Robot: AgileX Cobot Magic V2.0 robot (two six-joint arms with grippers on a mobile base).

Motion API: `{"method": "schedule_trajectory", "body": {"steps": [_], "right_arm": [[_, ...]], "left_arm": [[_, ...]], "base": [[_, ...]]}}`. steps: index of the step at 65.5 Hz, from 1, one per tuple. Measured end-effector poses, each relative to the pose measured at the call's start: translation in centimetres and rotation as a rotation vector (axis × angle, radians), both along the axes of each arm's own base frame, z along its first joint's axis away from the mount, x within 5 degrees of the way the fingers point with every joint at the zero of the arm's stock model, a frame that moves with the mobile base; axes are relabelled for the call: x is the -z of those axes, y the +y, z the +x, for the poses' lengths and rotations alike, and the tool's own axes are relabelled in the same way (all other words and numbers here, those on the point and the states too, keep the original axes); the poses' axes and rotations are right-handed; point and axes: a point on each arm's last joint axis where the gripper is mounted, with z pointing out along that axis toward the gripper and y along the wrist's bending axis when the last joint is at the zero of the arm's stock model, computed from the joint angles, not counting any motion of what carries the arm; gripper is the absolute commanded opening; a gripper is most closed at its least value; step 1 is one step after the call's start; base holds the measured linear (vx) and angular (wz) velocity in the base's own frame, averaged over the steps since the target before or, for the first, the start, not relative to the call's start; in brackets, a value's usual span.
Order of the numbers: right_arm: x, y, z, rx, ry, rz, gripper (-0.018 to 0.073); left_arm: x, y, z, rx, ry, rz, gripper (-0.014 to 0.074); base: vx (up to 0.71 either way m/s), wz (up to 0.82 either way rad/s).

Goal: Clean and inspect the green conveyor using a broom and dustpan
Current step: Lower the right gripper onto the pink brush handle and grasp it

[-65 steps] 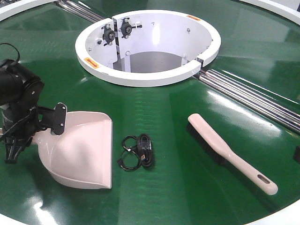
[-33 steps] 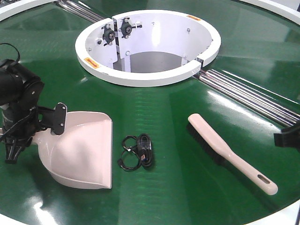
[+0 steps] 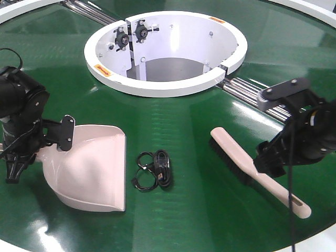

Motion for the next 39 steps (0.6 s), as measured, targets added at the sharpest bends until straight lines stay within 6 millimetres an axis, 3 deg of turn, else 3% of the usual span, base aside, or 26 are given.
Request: {"method": "schedule_trajectory", "body": {"steps": [14,39], "right_arm": [[3.5,0.7,2.7,0.001,0.174,-0.047,0.0557],[7.7,1.4,5.7,-0.002,0.311,-0.083,0.0557]], "left_arm": [[0.0,0.0,0.0,0.000,0.000,0.000,-0.0006],[0.0,0.0,0.0,0.000,0.000,0.000,-0.0006]], "base": [[0.00,0.00],[0.00,0.00]]}}
